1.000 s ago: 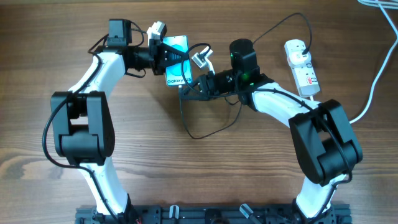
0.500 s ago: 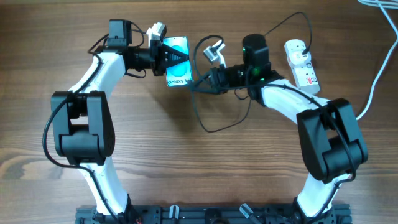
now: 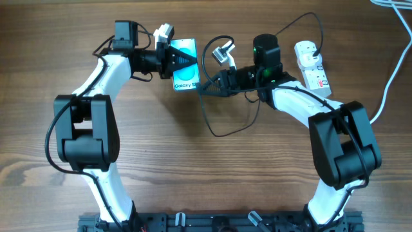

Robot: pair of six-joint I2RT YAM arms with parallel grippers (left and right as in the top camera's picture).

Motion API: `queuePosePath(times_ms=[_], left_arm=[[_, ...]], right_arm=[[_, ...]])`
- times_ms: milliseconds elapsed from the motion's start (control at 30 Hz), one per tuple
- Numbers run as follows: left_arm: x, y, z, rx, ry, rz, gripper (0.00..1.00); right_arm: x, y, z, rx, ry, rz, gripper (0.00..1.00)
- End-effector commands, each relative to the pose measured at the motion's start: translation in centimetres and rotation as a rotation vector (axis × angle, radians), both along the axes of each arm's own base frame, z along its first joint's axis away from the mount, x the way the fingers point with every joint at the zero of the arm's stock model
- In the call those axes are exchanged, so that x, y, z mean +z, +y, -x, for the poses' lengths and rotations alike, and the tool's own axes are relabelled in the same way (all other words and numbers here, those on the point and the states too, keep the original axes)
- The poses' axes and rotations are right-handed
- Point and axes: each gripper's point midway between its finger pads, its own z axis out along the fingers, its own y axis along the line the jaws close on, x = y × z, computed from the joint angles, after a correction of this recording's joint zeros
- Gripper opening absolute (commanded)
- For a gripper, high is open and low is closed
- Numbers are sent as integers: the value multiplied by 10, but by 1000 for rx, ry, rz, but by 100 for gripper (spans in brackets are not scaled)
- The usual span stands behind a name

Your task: Plug charger to phone and switch on socket

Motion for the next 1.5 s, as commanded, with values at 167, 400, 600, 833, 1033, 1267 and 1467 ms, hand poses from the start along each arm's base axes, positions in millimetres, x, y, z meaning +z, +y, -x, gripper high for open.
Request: queuePosePath(times_ms=[167,400,600,833,1033,1267,1467], left_arm=[[12,-10,16,-54,10,50,4],[12,-10,17,-54,16,50,4],[12,-10,17,-54,26,49,4],[12,-11,17,-55,27,49,4],[12,-14,19,-63,40,48,4],[12,-13,18,-60,60,47,4],[12,-12,17,-58,45,48,4]], right_arm=[[21,4,1,25,-96,-38,4],[53,8,21,79,-159,-75,5],[54,24,39,139,-183,-90,4],[52,27,34,103,-188,-75,5],[37,32,23,28,-200,-23,4],[3,35,21,-42,-167,109,4],[1,34,23,-37,-148,117,4]])
